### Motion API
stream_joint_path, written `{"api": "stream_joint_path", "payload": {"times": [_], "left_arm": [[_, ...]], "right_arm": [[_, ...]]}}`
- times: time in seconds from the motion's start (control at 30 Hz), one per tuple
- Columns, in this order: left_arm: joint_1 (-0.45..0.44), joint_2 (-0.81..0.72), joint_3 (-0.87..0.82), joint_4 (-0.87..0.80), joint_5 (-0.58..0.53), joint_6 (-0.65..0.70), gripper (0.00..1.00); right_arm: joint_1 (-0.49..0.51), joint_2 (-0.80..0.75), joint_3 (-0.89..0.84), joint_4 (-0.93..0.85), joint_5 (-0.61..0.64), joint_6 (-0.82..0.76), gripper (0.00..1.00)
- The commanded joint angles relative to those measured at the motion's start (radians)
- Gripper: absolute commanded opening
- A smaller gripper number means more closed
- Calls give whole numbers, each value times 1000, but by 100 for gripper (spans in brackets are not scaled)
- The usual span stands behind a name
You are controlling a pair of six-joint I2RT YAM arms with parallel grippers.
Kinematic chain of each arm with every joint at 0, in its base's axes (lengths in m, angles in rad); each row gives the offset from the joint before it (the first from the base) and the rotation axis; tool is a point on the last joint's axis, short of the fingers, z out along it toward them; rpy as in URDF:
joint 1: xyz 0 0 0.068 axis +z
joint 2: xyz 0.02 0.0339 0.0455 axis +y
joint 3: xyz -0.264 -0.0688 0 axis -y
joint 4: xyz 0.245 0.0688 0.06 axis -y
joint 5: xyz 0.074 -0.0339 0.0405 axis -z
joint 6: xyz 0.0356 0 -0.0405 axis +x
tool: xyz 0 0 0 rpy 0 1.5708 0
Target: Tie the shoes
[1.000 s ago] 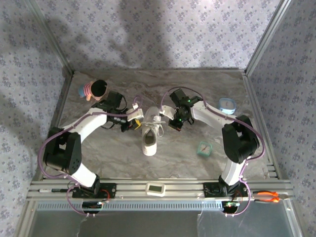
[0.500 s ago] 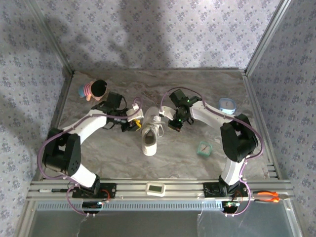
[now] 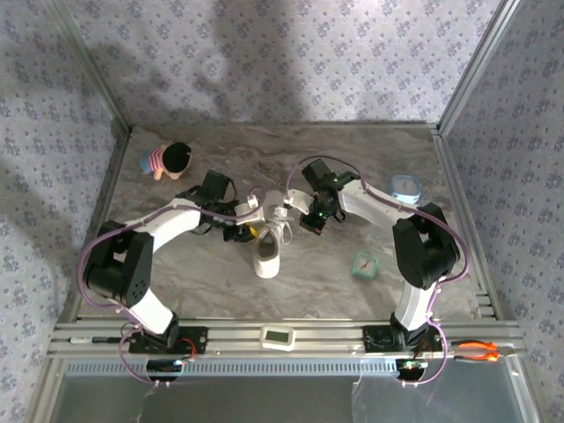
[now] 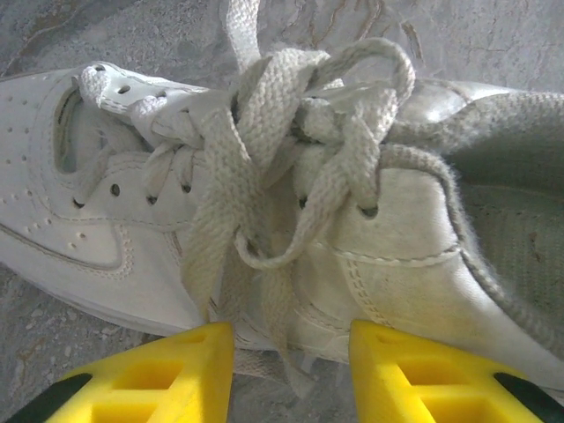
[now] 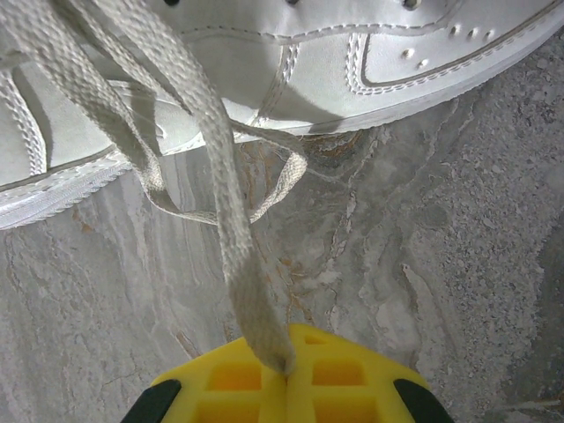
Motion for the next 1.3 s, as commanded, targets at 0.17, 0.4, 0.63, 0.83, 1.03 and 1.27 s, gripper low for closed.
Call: {"api": "stream_joint_path", "payload": {"times": [0.17,0.4,0.63,0.83,1.03,1.27], "left_arm": [[-2,94,129,-154,95,115,36],[10,104,200,-261,124,125,0],[78,18,181,-284,137,110,0],[112,3,177,-345,164,131,0],[112,14,169,-340,171,128,0],[109,16,168,-333,179,124,10]], "right_arm": [[-5,18,29,-27,-17,-9,0],[-14,25,55,-47,-12,-21,0],[-22,33,88,-79,-15,-32,0],[-23,51,115,-88,-21,-25,0],[-17,59,130,-91,-25,-19,0],[-4,67,139,-99,-24,-16,0]]}}
